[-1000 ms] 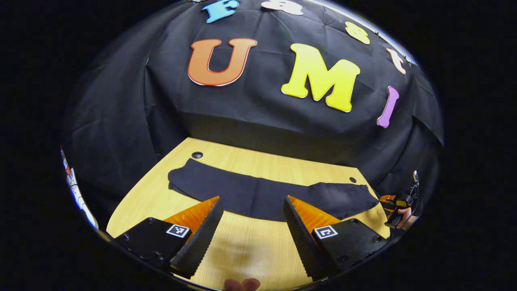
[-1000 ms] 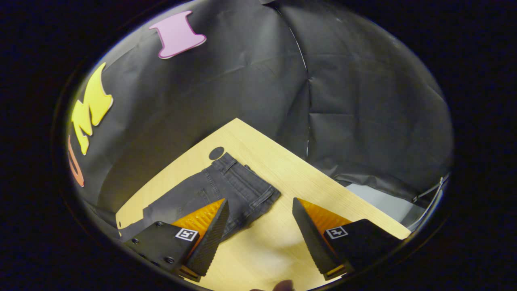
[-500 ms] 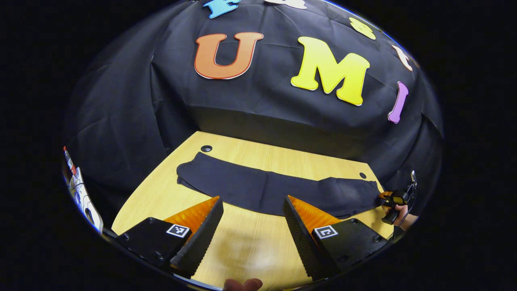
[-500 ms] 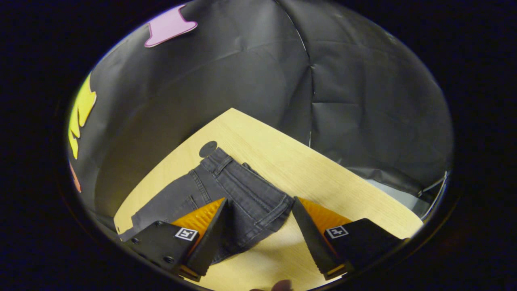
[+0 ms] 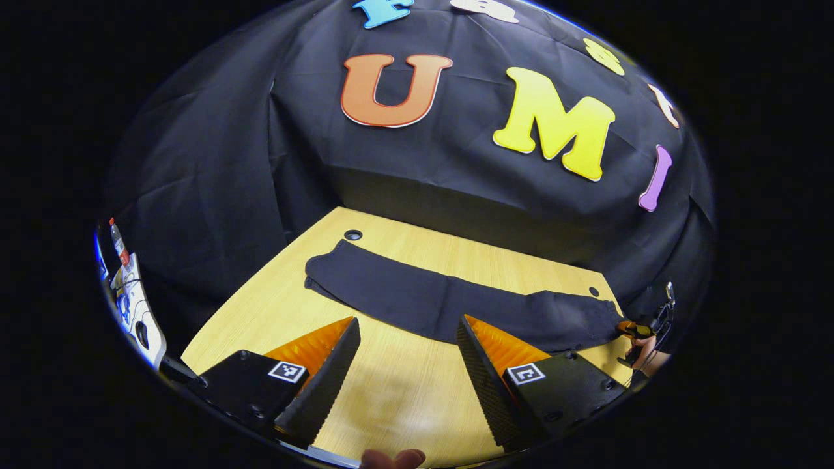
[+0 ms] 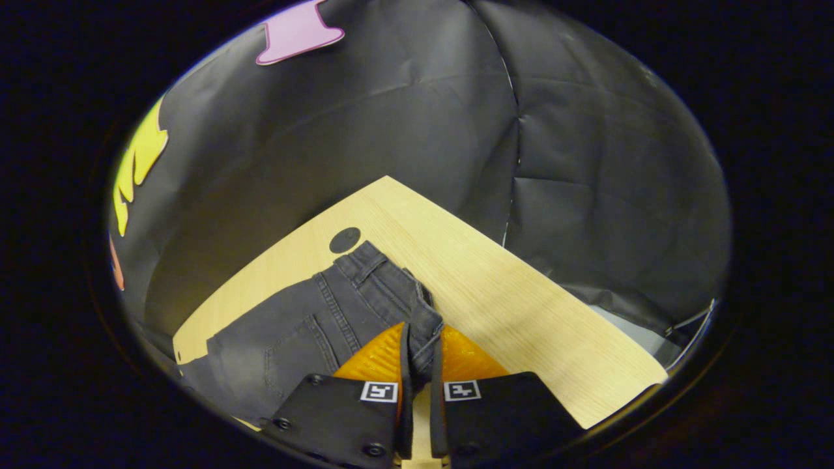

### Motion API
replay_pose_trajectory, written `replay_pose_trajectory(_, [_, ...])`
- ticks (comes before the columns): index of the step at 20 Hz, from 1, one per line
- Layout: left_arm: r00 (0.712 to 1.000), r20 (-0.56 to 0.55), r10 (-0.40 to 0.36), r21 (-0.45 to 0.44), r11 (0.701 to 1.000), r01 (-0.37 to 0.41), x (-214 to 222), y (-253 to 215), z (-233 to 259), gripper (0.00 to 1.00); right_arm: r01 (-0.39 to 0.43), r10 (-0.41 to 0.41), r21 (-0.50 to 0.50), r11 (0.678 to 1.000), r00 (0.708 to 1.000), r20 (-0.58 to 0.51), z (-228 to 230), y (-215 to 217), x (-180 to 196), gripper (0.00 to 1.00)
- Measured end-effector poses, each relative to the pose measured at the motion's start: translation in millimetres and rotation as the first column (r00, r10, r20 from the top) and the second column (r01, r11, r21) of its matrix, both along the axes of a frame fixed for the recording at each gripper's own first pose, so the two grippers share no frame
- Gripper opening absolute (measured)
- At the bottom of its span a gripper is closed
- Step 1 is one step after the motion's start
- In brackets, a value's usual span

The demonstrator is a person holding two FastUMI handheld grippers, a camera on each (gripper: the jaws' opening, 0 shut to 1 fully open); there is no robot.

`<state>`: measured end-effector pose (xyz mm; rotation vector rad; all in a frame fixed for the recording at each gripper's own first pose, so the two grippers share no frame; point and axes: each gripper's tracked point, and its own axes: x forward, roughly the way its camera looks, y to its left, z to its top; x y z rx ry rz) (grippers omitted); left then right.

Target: Grasp the waist and the cuffs of the jeans and fold them to make the two legs overlap; first hold the waist and fold one-third of the jeans toward the cuffs, then hold the cuffs and fold the remaining one-third in the same direction to finish folding.

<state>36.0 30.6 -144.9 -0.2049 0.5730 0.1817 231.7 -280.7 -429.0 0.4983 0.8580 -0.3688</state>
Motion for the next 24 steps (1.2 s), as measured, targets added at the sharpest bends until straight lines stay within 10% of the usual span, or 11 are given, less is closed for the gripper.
replay_pose_trajectory(6, [0.997,0.041,0.058,-0.046,0.997,-0.056,-23,24,2,0.96,-0.183,0.203,-0.132,0.974,0.966,0.161,123,60,25,0.00])
replay_pose_trajectory(13, [0.984,0.088,0.157,-0.114,0.983,-0.147,-65,68,3,0.96,-0.473,0.538,-0.262,0.841,0.783,0.313,257,252,45,0.01])
replay_pose_trajectory(24, [0.954,0.104,0.281,-0.114,0.956,-0.269,-120,122,25,0.96,-0.722,0.768,-0.265,0.639,0.619,0.165,126,524,-9,0.00])
